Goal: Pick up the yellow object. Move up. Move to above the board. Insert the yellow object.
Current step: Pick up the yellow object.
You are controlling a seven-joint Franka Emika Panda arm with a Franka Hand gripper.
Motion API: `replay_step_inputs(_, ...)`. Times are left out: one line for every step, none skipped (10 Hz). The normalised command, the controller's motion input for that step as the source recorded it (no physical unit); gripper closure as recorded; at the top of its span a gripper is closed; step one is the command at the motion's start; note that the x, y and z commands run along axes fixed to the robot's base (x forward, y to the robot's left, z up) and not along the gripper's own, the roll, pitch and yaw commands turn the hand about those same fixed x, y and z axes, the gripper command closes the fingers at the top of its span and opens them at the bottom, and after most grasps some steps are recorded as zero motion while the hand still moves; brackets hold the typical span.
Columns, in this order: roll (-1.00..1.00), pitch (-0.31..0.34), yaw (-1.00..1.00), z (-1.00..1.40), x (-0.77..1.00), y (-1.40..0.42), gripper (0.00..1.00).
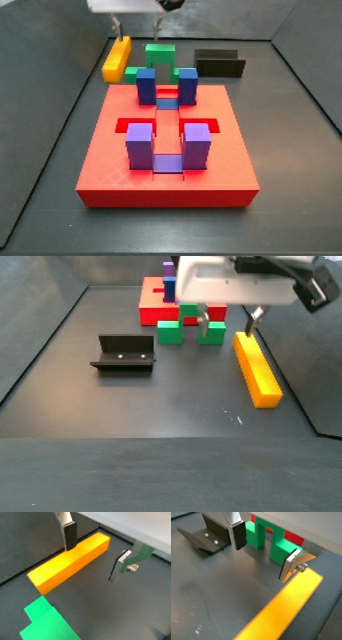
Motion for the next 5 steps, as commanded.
replay_step_inputs(0.00,-0.060,0.00,-0.32,-0.32,0.18,0.00)
replay_step_inputs(-0.06,-0.059,0.00,-0.09,-0.33,0.44,0.00)
replay_step_inputs(-0.01,-0.056,0.00,-0.13,-0.43,0.39,0.00)
replay_step_inputs(0.00,-0.013,0.00,-0.04,-0.25,0.07,0.00)
replay_step_inputs(0.00,0.000,-0.02,-0.03,-0.22,0.01,0.00)
